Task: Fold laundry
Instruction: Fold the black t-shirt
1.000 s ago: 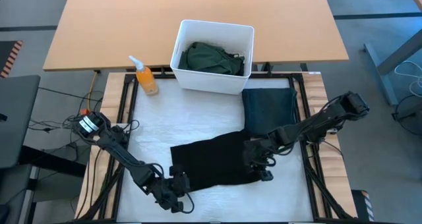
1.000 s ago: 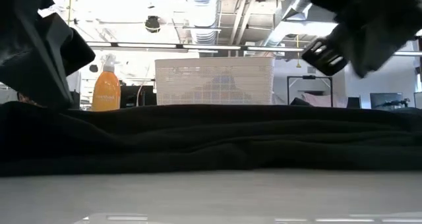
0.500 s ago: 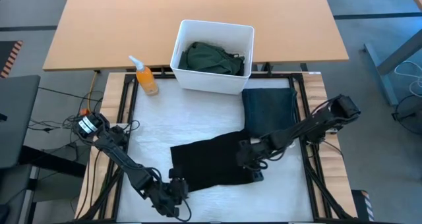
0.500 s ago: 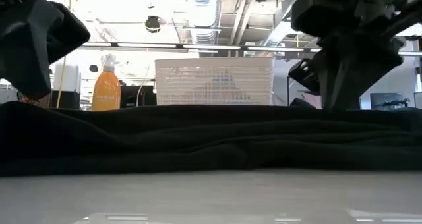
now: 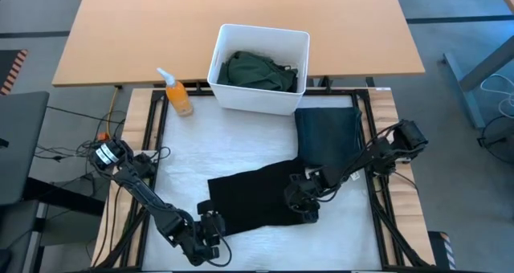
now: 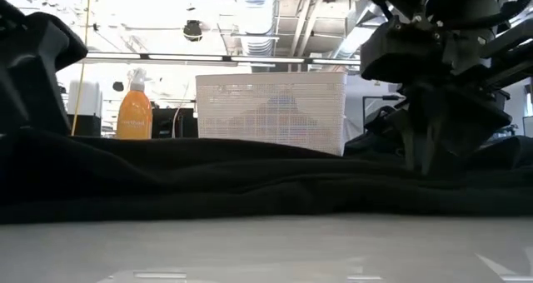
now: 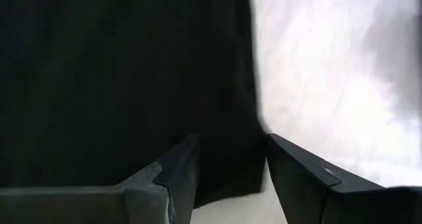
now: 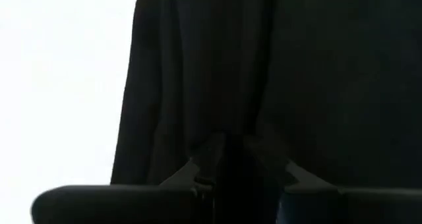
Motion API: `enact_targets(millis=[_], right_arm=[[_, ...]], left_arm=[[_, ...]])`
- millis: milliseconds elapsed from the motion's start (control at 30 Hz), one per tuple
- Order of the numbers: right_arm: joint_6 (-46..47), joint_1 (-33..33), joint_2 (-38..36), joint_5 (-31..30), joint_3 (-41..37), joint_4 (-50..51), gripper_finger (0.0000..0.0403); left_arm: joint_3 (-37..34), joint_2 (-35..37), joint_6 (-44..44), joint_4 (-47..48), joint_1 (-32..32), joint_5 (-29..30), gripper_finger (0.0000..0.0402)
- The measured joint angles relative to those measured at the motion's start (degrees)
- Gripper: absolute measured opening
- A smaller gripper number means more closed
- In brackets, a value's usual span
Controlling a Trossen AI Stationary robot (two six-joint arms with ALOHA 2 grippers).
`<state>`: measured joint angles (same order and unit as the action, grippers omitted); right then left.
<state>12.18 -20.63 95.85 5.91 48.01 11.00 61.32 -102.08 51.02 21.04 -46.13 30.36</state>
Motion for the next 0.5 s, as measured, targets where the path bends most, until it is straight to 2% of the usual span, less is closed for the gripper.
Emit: enact_targets(millis=[233,333,500], right_arm=[[-0.26,0.14,-0.87,0.02,-0.17,-0.76,0.0082],[-0.22,0.14,-0.87,0.1,-0.17,-0.5,0.0082],[-0.15,0.14,-0.88,0.35,-0.17,0.29,0.0082]], left_arm=[[1.02,-7.96,-1.07,-6.62,-0.06,-4.78,0.0158],[2.89,-10.13,-1.04,-4.11,-0.31,-7.41,0.0151],[5.03,-9.35,-1.67,3.21,-1.44,-10.53,0.0136]])
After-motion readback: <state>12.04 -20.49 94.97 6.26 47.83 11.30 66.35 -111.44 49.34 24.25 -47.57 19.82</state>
